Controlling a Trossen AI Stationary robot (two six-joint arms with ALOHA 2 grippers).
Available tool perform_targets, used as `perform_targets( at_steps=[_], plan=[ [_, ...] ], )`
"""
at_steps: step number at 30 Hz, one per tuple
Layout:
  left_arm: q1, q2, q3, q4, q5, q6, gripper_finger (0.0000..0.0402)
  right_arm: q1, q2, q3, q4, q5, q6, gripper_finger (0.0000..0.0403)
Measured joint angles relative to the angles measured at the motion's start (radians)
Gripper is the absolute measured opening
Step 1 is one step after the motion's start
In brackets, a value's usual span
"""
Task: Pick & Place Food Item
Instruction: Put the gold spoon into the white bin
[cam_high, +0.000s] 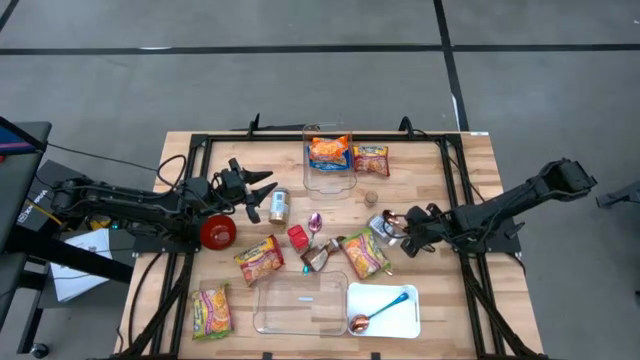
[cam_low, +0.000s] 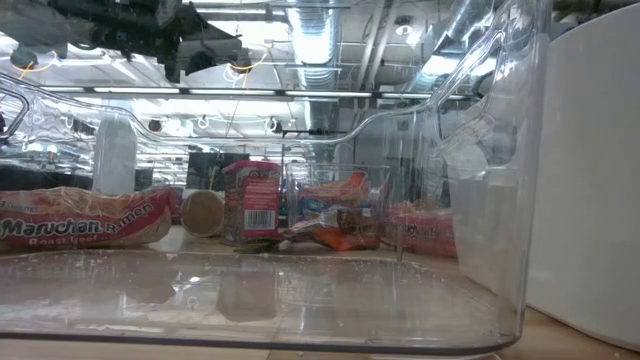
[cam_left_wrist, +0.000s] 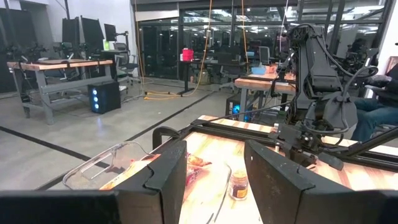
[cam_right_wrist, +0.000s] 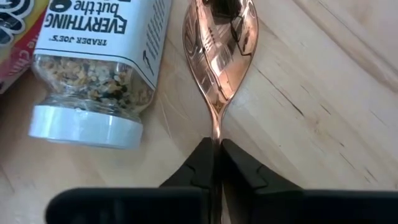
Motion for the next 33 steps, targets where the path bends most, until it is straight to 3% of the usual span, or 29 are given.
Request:
perform_targets(
  at_steps=[15, 25, 33],
  plan=[
    [0.000, 0.000, 0.000, 0.000, 0.000, 0.000, 0.0154, -0.004, -0.043, -0.004, -0.020, 0.049, -0.003, 0.0002],
    [0.000, 0.000, 0.000, -0.001, 0.000, 0.000, 0.0154, 0.014, -0.045, 0.056, -0.133, 0.203, 0.031, 0.0001],
    [0.000, 0.000, 0.000, -0.001, 0.000, 0.000, 0.0154, 0.132, -0.046, 0.130, -0.131, 0.371, -0.074, 0.0000]
  ],
)
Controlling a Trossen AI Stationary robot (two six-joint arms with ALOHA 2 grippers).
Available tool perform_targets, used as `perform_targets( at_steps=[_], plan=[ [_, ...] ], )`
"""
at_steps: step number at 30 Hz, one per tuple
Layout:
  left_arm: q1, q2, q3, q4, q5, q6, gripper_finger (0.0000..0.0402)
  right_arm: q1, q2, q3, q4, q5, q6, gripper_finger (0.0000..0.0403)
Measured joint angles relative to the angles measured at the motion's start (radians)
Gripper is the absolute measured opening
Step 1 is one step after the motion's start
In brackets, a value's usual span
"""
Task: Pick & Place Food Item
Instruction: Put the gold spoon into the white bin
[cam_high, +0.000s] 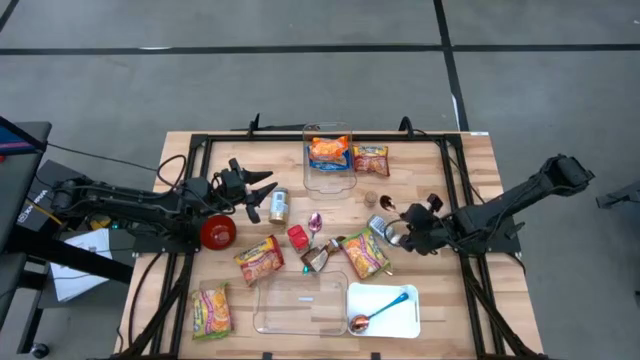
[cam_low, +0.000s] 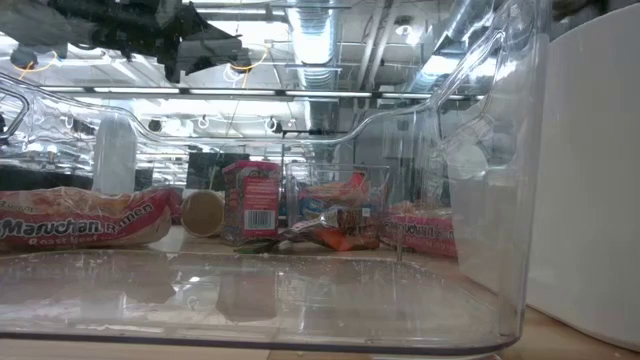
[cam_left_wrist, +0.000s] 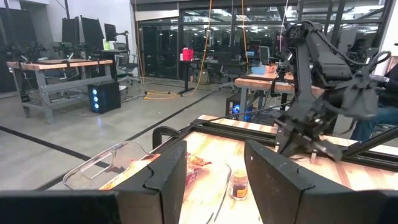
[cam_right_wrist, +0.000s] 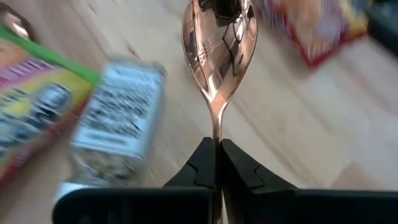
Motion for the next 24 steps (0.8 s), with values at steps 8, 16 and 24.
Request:
perform_targets(
  at_steps=[8, 16, 24],
  plan=[
    [0.000, 0.000, 0.000, 0.000, 0.000, 0.000, 0.0154, 0.170, 0.000, 0.101, 0.002, 0.126, -0.091, 0.0000],
    [0.000, 0.000, 0.000, 0.000, 0.000, 0.000, 0.0154, 0.383, 0.001, 0.164, 0.196, 0.187, -0.350, 0.0000],
    [0.000, 0.000, 0.000, 0.000, 0.000, 0.000, 0.0154, 0.537, 0.006, 0.167, 0.547, 0.135, -0.691, 0.0000]
  ],
)
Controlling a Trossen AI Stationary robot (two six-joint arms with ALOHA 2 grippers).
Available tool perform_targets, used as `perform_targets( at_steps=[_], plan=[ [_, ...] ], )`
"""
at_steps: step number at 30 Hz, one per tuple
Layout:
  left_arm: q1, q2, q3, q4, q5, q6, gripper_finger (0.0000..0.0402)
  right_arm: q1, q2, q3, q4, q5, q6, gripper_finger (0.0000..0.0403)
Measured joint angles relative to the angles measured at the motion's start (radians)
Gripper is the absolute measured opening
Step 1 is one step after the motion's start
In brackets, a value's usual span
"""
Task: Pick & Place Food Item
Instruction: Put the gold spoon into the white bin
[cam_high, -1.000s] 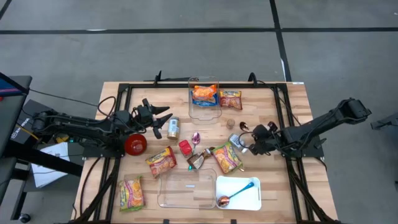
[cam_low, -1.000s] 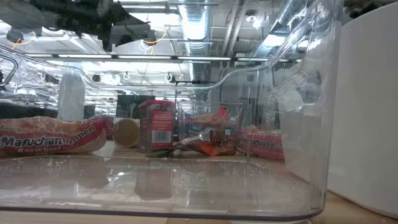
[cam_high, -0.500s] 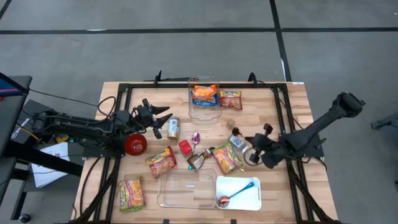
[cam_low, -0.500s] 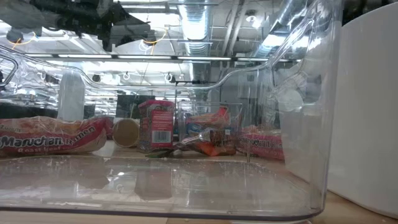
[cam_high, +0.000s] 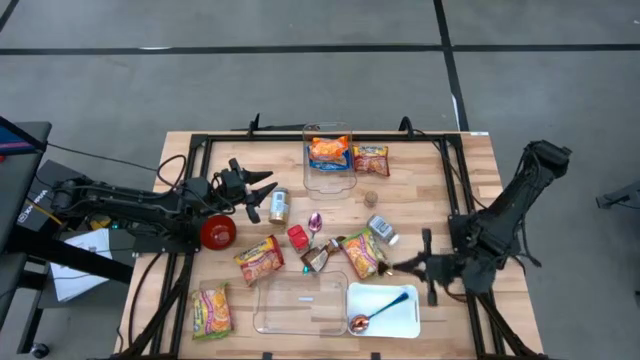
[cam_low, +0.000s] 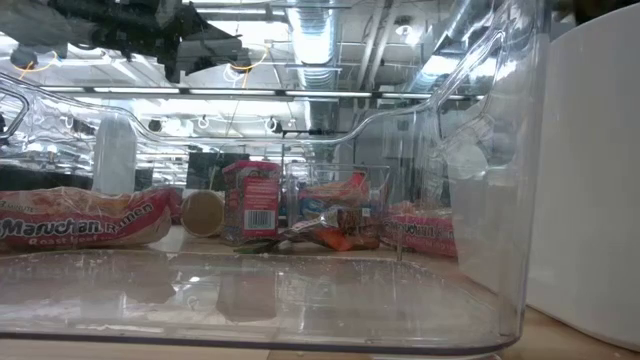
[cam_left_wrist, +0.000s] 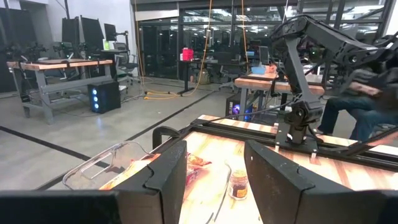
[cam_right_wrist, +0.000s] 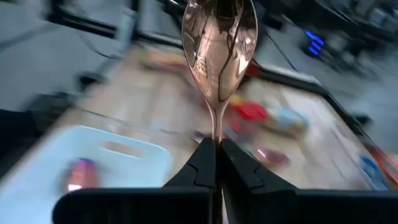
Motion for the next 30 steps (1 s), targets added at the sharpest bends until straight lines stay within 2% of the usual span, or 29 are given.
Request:
perform_targets(
  at_steps=[5, 14, 19, 30],
  plan=[
    [0.000, 0.000, 0.000, -0.001, 0.000, 0.001, 0.0154, 0.025, 0.024, 0.000, 0.138, -0.147, -0.100, 0.0000],
    [0.000, 0.000, 0.000, -0.003, 0.000, 0.019, 0.0154, -0.014, 0.034, 0.000, 0.159, -0.364, -0.122, 0.0000],
    [0.000, 0.000, 0.000, -0.003, 0.000, 0.019, 0.0154, -0.043, 0.100, 0.000, 0.263, -0.508, -0.215, 0.0000],
    [0.000, 0.000, 0.000, -0.008, 0.000, -0.001, 0.0154, -0.157, 0.180, 0.000, 0.318, -0.742, -0.192, 0.0000]
  ],
)
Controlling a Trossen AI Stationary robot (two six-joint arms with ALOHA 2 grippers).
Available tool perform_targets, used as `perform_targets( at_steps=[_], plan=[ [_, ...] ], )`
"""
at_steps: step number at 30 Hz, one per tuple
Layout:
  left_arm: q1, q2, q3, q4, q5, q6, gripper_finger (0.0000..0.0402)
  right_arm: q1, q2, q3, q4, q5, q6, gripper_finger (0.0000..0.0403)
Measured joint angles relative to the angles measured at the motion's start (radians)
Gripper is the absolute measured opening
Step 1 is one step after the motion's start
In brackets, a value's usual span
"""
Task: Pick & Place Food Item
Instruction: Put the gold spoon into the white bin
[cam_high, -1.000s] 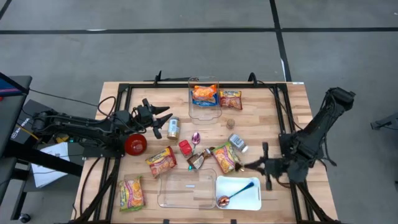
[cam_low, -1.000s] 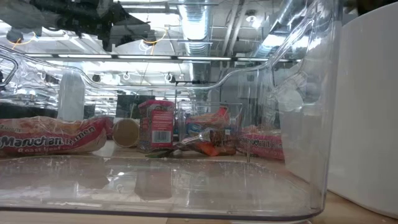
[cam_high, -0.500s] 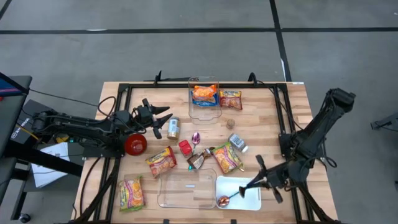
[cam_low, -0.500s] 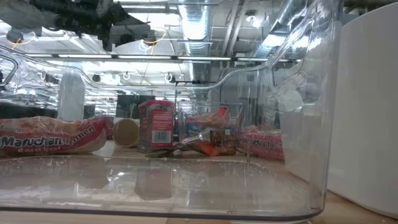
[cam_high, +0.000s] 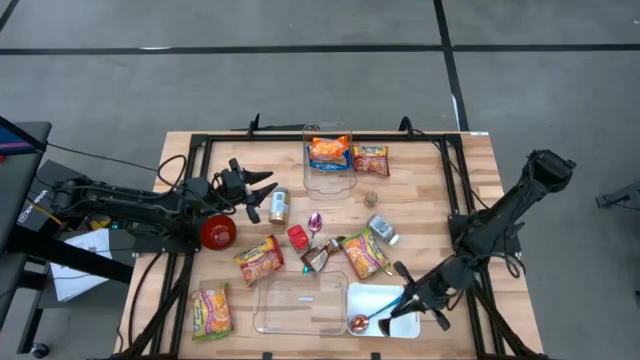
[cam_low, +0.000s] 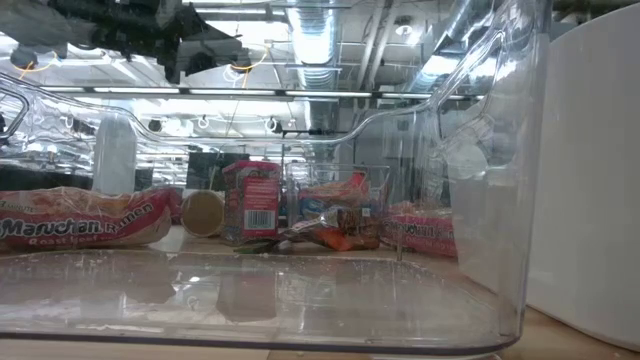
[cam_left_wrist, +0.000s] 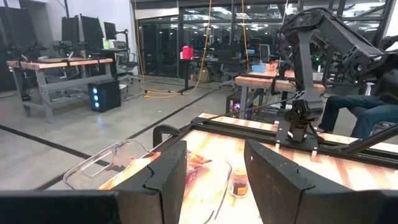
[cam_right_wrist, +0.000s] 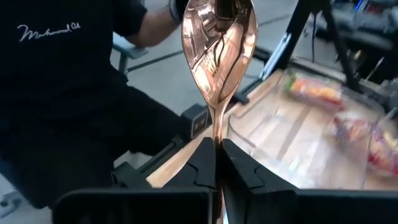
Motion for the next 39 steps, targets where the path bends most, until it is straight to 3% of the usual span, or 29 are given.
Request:
perform_targets(
  at_steps=[16, 35, 39],
  plan=[
    [0.000, 0.000, 0.000, -0.003, 0.000, -0.011, 0.0154, -0.103, 0.113, 0.000, -0.005, -0.261, 0.135, 0.0000],
    [0.000, 0.000, 0.000, -0.003, 0.000, -0.016, 0.0154, -0.120, 0.126, 0.000, -0.031, -0.299, 0.153, 0.0000],
    [0.000, 0.000, 0.000, -0.003, 0.000, -0.015, 0.0154, -0.134, 0.154, -0.001, -0.019, -0.349, 0.153, 0.0000]
  ],
)
